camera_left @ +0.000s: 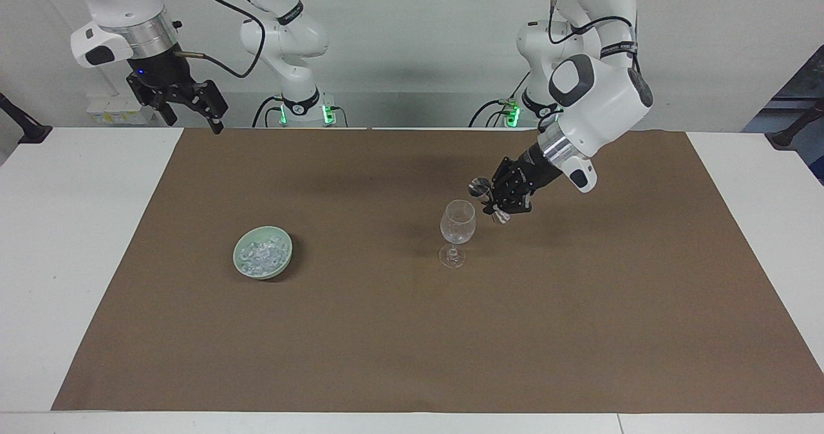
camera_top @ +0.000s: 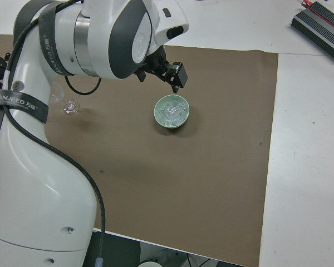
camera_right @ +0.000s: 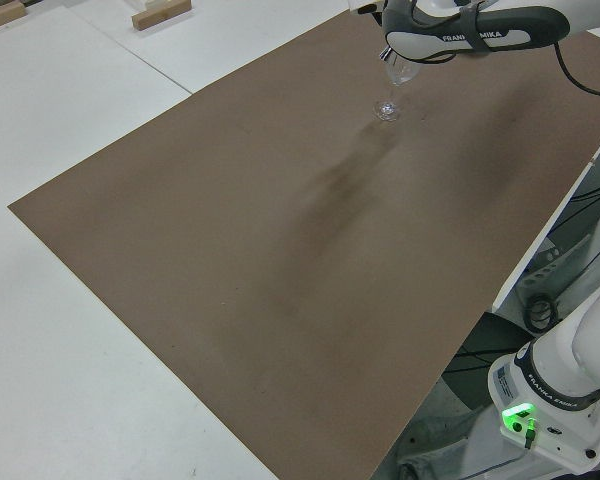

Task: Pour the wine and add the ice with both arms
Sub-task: 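Carry the metal cup with the left gripper over the clear cup, then tilt the metal cup with the left gripper to pour into the clear cup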

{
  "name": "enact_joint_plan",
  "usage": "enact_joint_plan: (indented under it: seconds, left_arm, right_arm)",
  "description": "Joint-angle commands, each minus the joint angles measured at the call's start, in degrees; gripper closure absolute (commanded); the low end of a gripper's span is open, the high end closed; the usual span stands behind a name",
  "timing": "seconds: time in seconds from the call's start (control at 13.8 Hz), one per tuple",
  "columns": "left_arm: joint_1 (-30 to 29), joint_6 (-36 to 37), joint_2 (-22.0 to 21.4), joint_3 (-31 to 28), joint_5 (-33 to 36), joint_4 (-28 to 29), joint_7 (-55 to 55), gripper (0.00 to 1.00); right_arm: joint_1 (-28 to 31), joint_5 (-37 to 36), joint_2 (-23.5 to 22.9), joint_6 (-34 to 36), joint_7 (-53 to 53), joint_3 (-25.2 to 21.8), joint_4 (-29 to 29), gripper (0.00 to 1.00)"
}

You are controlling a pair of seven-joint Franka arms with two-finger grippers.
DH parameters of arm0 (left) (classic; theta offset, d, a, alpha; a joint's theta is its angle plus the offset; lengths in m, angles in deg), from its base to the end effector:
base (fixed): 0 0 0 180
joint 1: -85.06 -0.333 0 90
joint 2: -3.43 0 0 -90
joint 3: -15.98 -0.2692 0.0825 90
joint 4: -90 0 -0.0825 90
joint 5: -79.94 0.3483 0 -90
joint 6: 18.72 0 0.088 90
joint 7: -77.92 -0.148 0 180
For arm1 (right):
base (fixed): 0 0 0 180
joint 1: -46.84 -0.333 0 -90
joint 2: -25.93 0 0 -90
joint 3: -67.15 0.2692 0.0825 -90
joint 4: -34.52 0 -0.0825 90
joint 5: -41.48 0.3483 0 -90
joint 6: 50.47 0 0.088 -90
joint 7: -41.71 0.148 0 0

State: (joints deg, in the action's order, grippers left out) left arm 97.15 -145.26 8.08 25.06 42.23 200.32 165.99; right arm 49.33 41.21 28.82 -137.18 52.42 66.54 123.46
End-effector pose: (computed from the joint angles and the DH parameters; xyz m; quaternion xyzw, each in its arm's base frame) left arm 0.5232 -0.2449 0.4087 0.6925 0.6564 -0.1765 0.2417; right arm 0.4995 -0.0279 0.5653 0.9927 -0.1204 0.0059 0.0017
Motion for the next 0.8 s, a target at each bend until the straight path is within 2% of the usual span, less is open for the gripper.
enact_joint_plan:
  seconds: [0.0, 0.72]
  left_arm:
    - [2.05, -1.52, -0.52, -0.91, 3.17, 0.07, 1.84, 1.0]
    - [4.6, -6.87, 0.01, -0.91, 11.26, -0.02, 3.6, 1.0]
  right_arm:
    - [0.58, 1.24, 1.15, -1.79, -1.92, 0.18, 2.21, 0.0]
    - [0.41, 1.24, 1.23, -1.27, -2.01, 0.27, 2.3, 0.0]
